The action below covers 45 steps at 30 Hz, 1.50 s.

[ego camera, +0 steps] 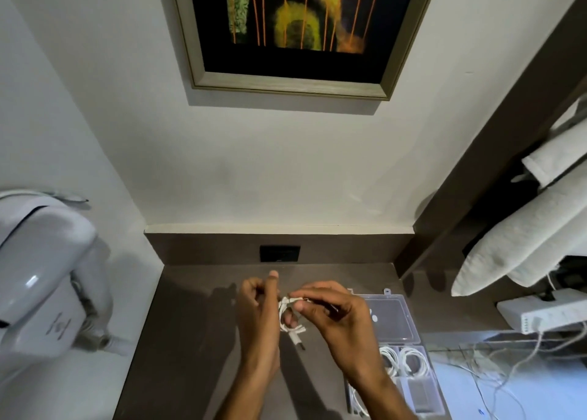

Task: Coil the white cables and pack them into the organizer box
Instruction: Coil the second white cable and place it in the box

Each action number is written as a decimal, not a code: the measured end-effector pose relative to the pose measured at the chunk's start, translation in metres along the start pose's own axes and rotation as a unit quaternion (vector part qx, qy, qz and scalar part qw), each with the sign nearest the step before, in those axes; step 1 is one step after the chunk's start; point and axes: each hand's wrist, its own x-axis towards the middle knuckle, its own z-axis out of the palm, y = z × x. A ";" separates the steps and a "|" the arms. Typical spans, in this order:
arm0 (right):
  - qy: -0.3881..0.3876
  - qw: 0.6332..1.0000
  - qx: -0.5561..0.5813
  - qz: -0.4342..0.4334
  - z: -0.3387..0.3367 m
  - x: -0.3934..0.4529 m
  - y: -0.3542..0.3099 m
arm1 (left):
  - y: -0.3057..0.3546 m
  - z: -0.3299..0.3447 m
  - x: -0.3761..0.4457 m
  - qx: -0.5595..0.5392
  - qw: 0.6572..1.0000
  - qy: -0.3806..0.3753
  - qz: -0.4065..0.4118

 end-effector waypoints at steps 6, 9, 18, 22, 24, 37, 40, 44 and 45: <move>0.151 0.980 0.120 0.048 -0.025 0.005 0.012 | -0.005 0.008 -0.019 0.035 0.958 -0.265 0.104; 0.178 0.970 0.148 0.075 -0.043 0.005 0.018 | -0.014 0.015 -0.027 0.031 0.952 -0.299 0.060; 0.049 0.979 0.154 0.122 -0.107 0.016 0.030 | -0.026 0.032 -0.024 0.083 0.920 -0.363 0.124; 0.030 0.979 0.144 0.140 -0.118 0.019 0.044 | -0.030 0.048 -0.030 0.053 0.936 -0.327 0.116; 0.016 0.980 0.128 0.154 -0.122 0.014 0.050 | -0.033 0.055 -0.029 0.066 0.948 -0.284 0.126; 0.007 0.971 0.089 0.220 -0.153 -0.010 0.070 | -0.069 0.096 -0.054 0.341 0.874 -0.248 0.244; 0.031 0.966 0.110 0.232 -0.163 -0.015 0.083 | -0.074 0.108 -0.058 0.367 0.853 -0.274 0.249; 0.061 0.951 0.165 0.253 -0.175 -0.022 0.096 | -0.082 0.119 -0.060 0.372 0.844 -0.319 0.217; 0.066 0.947 0.177 0.260 -0.177 -0.024 0.097 | -0.085 0.121 -0.059 0.374 0.842 -0.330 0.207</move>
